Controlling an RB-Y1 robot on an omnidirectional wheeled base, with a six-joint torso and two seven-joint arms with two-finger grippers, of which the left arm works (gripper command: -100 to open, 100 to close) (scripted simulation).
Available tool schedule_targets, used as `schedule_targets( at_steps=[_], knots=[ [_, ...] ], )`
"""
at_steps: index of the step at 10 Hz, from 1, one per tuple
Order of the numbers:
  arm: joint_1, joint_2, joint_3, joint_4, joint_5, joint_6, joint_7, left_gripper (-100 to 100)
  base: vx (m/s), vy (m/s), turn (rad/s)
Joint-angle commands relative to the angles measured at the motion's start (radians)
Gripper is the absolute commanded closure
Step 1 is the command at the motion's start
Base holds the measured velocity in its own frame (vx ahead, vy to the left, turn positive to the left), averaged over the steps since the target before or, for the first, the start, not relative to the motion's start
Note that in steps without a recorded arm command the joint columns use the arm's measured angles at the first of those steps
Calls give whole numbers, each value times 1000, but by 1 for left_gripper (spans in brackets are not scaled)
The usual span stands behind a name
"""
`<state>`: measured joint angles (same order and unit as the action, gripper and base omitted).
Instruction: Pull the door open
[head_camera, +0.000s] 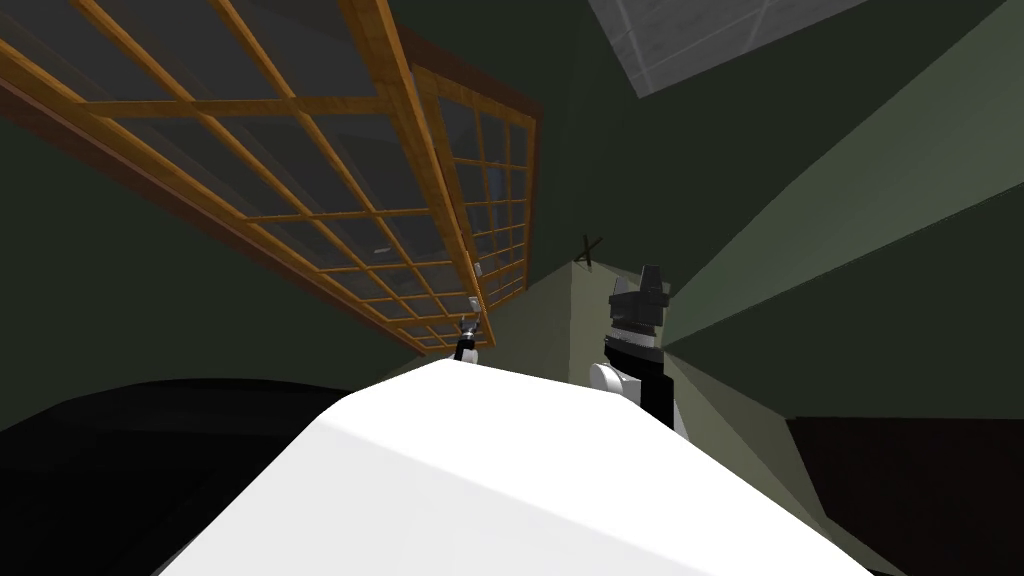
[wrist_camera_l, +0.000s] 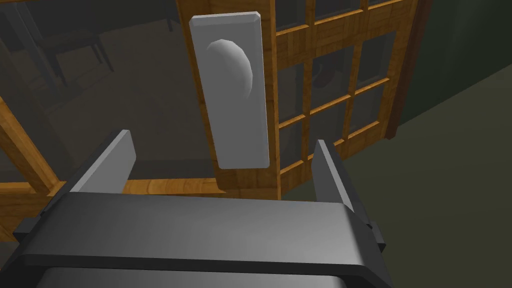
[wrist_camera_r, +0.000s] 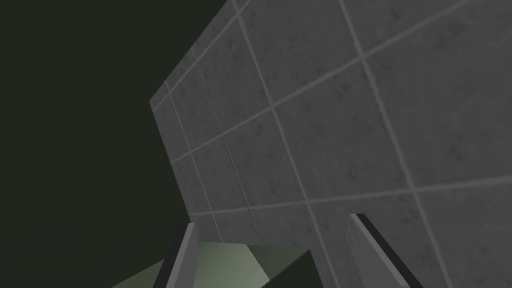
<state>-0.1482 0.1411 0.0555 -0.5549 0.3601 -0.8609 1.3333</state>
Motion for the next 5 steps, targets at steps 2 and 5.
schedule_targets(
  at_steps=[2, 5],
  knots=[
    [-7, 1, -13, 4, 18, -1, 75, -100, -83, 31, -42],
    [-12, 2, -18, 10, 25, -3, 103, -100, -60, 17, -31]
  ],
)
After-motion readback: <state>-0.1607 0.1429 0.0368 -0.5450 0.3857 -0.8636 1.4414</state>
